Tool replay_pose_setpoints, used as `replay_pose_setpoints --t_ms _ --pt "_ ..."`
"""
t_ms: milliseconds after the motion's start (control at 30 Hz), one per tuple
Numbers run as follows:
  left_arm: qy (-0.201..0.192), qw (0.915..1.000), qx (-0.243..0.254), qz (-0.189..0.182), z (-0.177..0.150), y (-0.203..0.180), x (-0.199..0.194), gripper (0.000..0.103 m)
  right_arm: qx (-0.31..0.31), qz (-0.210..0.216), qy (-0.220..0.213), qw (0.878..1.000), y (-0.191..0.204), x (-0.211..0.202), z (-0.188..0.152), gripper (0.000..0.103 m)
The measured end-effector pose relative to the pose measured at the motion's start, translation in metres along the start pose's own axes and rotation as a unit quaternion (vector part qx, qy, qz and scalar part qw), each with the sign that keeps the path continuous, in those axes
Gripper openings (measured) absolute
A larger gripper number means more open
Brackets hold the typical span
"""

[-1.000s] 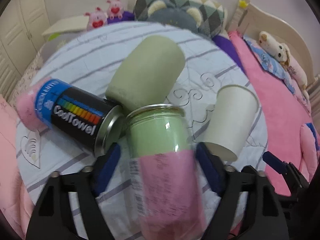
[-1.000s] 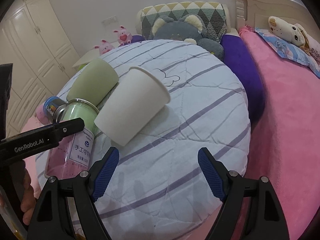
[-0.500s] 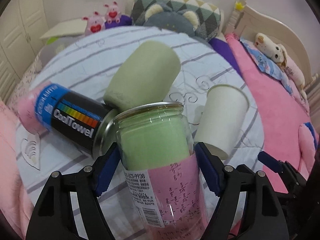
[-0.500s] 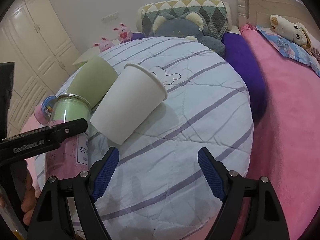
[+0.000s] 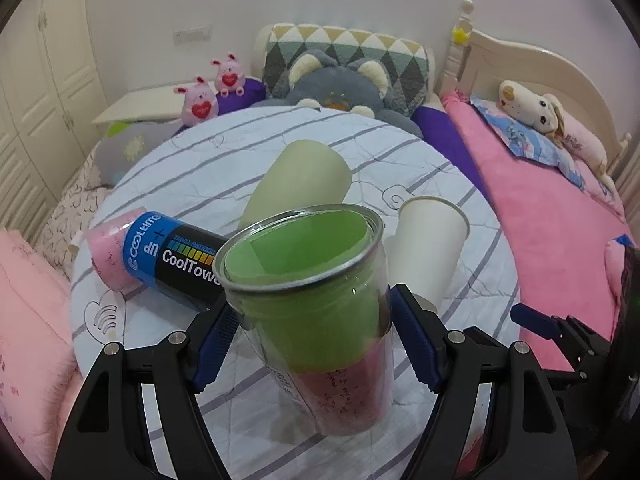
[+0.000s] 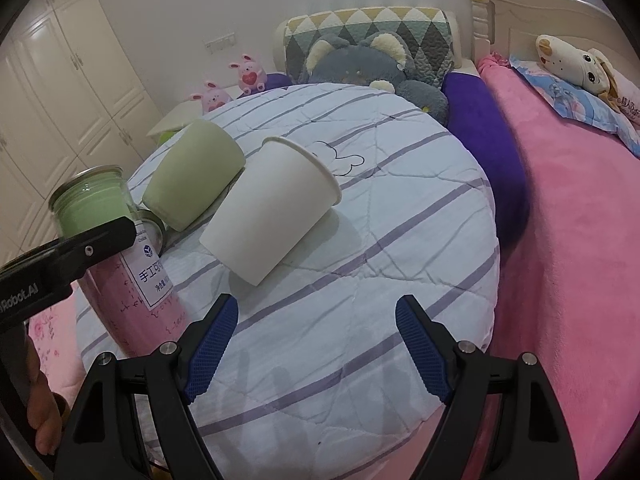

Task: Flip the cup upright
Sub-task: 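Rotate the canister open end up with the left gripper and lower it onto the bed, then open the left gripper and withdraw it from the upright canister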

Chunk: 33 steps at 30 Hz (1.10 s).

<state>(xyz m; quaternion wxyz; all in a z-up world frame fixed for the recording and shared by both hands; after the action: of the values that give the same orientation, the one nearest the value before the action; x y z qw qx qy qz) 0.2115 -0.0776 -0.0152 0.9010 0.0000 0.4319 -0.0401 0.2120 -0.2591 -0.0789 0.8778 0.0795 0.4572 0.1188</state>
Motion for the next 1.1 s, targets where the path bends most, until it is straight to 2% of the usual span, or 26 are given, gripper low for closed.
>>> replay_pose_setpoints --t_ms 167,267,400,567,1100 --pt "-0.02 0.9993 0.029 0.014 -0.004 -0.008 -0.005 0.075 0.0 -0.001 -0.001 1.0 0.001 -0.002 -0.002 0.083" --pt "-0.022 0.9992 0.03 0.017 -0.008 -0.01 -0.007 0.076 0.001 -0.002 0.0 1.0 0.001 -0.003 -0.003 0.083" --pt "-0.014 0.9991 0.035 0.017 -0.013 -0.013 -0.006 0.084 0.002 -0.006 0.003 1.0 -0.001 -0.005 -0.008 0.083" --pt "-0.015 0.9985 0.044 0.03 -0.018 -0.016 -0.009 0.087 -0.003 -0.011 -0.003 1.0 -0.002 -0.013 -0.012 0.083" --pt "-0.02 0.9978 0.062 0.009 -0.035 -0.021 -0.026 0.088 0.004 -0.036 -0.028 0.999 0.003 -0.041 -0.03 0.083"
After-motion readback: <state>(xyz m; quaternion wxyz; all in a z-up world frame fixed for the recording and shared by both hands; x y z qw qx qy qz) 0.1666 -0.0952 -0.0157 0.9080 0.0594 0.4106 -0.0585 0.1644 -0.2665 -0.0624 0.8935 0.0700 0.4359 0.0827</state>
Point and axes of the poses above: each gripper's, at about its wrist camera, not at the fingertips, and x roughly the way its jaws point, y to its left, z to its top, the point moved 5 cm from there along x, roughly the way its jaws point, and after that the axes turned 3 degrees about x, right-handed, at the moved point
